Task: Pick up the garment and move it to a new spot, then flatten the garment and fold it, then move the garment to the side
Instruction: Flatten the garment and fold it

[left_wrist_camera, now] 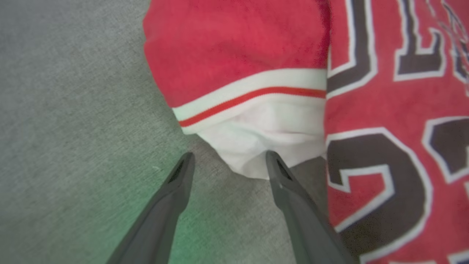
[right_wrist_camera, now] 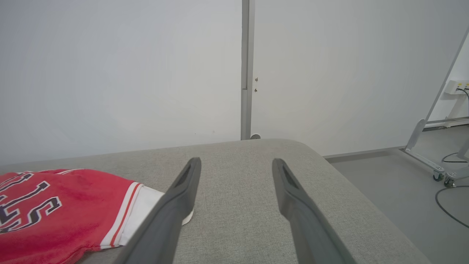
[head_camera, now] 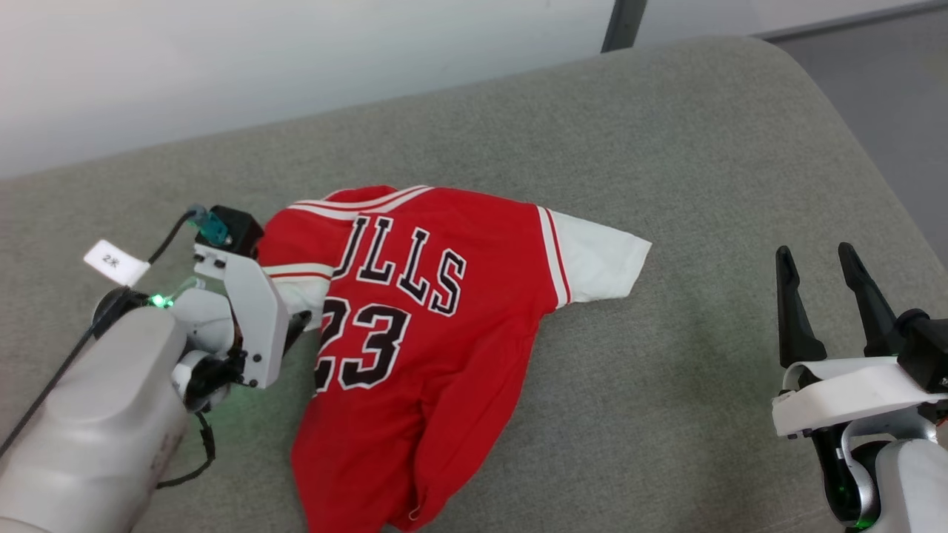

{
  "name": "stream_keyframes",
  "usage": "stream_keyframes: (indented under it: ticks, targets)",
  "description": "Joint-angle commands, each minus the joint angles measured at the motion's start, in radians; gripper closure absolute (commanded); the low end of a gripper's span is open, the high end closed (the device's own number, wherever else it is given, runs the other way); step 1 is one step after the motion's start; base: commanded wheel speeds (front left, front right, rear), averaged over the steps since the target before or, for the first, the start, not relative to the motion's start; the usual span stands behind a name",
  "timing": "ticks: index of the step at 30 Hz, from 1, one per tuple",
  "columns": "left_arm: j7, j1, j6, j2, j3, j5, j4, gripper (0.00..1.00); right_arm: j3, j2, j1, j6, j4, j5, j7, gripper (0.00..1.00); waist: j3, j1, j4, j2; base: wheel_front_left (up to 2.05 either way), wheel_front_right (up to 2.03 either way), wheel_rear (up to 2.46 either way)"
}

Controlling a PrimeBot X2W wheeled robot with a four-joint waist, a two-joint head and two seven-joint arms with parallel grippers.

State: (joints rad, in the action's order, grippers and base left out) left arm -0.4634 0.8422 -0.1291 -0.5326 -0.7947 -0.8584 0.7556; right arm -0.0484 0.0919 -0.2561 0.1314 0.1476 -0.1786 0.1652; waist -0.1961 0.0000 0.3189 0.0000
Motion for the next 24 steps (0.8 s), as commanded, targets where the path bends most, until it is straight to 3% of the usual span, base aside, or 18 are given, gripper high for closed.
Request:
stream_keyframes:
  ticks: [1, 5, 6, 8, 14, 24]
  targets:
    - [0.005, 0.013, -0.002, 0.004, 0.000, 0.000, 0.012, 0.00, 0.004, -0.002, -0.006, -0.001, -0.001, -0.002, 0.004, 0.00, -0.017, 0.0000, 0.015, 0.0000, 0.00, 0.00, 0.00]
    - [0.010, 0.015, -0.002, 0.042, 0.006, -0.048, 0.068, 0.00, 0.009, -0.005, -0.017, -0.001, -0.002, -0.001, 0.011, 0.00, -0.026, 0.0000, 0.016, 0.0000, 0.00, 0.00, 0.00]
    - [0.010, 0.018, -0.002, 0.046, 0.005, -0.055, 0.081, 0.12, 0.010, -0.006, -0.019, -0.001, -0.002, 0.000, 0.012, 0.00, -0.028, 0.0000, 0.015, 0.0000, 0.00, 0.00, 0.00]
    - [0.018, 0.024, -0.002, 0.059, 0.012, -0.072, 0.105, 1.00, 0.010, -0.007, -0.023, -0.001, -0.001, 0.003, 0.013, 0.00, -0.030, 0.0000, 0.014, 0.0000, 0.00, 0.00, 0.00]
    - [0.002, 0.048, -0.002, 0.070, -0.010, -0.105, 0.126, 1.00, 0.003, -0.002, -0.021, -0.001, 0.005, 0.006, 0.019, 0.00, -0.025, 0.0000, -0.004, 0.0000, 0.00, 0.00, 0.00]
    - [0.047, 0.066, -0.001, 0.008, -0.055, -0.112, 0.051, 1.00, -0.024, 0.013, 0.012, -0.001, -0.008, 0.015, 0.005, 0.00, 0.015, 0.0000, -0.103, 0.0000, 0.00, 0.00, 0.00]
